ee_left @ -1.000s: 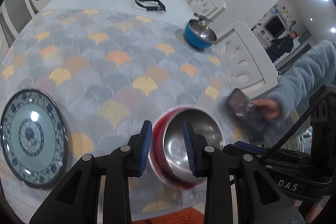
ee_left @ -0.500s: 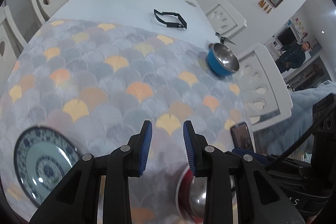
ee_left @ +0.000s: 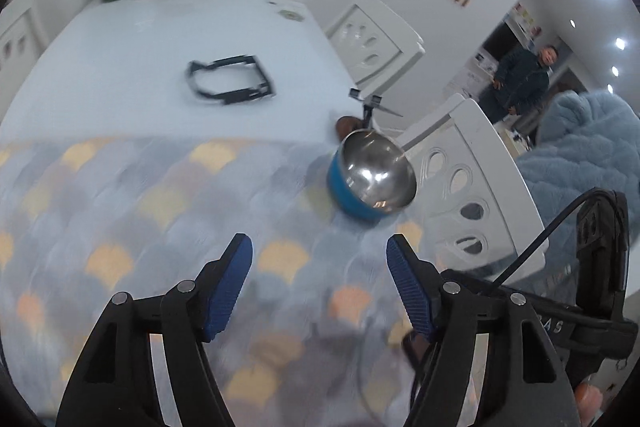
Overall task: Organize plates and bowls
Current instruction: 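Move the right tool toward the blue steel bowl, then close the right tool on the rim of the blue steel bowl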
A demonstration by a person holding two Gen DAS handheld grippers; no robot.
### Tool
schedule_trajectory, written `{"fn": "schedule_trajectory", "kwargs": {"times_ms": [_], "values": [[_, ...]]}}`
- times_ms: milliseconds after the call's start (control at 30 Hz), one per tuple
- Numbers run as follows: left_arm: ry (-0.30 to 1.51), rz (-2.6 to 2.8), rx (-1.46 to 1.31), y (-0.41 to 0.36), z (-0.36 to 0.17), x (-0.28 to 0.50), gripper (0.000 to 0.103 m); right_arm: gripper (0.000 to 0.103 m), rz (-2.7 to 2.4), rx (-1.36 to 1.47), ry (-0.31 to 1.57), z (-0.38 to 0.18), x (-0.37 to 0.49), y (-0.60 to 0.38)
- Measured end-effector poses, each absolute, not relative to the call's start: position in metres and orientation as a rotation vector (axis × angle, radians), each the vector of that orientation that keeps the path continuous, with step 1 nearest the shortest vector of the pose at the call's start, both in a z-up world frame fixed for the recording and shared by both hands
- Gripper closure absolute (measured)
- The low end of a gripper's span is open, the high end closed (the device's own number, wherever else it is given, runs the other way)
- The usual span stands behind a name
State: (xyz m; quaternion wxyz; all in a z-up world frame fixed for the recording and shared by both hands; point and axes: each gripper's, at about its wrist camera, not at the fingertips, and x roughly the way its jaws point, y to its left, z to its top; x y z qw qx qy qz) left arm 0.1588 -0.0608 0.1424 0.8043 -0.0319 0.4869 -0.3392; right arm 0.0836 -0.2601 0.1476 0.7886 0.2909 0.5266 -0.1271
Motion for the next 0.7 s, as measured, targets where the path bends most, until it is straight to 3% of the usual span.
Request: {"fn": "schedule_trajectory", "kwargs": {"times_ms": [133, 200, 233, 567, 700], "values": [[1.082, -0.785, -0.054, -0.111, 0.126, 0.193, 0.038, 0.050, -0.344, 0.663, 1.106, 0.136, 0.108, -0.307], [1.116, -0.822, -0.053, -0.130, 0.114, 0.206, 0.059, 0.050, -0.361, 0.671, 1.108, 0.127, 0.119, -0.322], [1.137, -0.836, -0.051, -0.139, 0.107, 0.212, 0.061, 0.050, -0.363, 0.681, 1.111, 0.122, 0.124, -0.328], [1.260, -0.809, -0.063, -0.180, 0.055, 0.244, 0.062, 0.050, -0.359, 0.670, 1.159, 0.073, 0.163, -0.351], [1.265, -0.806, -0.033, -0.188, 0.047, 0.246, 0.079, 0.053, -0.344, 0.641, 1.179, 0.059, 0.174, -0.350]]}}
